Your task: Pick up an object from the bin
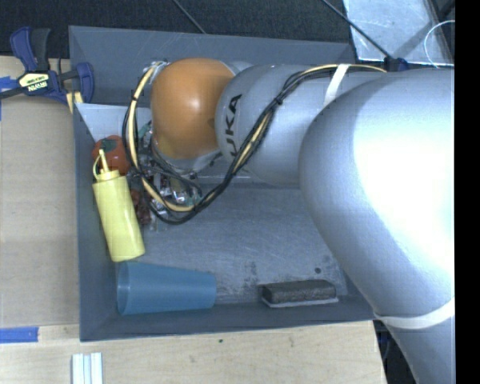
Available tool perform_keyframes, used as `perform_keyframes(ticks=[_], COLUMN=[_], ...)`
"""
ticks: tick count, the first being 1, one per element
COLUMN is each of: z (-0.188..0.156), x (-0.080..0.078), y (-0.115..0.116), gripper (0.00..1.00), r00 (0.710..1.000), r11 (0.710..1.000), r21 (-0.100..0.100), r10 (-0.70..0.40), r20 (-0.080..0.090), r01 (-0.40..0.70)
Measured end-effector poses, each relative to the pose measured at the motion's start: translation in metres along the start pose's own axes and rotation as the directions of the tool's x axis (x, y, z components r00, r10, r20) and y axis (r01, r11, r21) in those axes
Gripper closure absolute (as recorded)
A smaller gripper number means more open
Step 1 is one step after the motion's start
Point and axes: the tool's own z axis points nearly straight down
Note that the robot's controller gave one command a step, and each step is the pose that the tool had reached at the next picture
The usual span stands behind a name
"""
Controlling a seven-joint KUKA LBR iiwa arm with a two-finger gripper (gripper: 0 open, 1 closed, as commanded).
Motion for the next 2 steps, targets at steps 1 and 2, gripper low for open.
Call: perform_keyframes(ticks=[1,2], z=[-0.001,-0.001], x=[0.002,-0.001], y=[-0.023,0.000], gripper=[0.00,0.00], r00=[0.841,1.000], r11=[0.841,1.000], r21=[0.003,-0.001], r10=[-0.540,-0.011], r20=[0.002,0.004], r01=[0.540,0.011])
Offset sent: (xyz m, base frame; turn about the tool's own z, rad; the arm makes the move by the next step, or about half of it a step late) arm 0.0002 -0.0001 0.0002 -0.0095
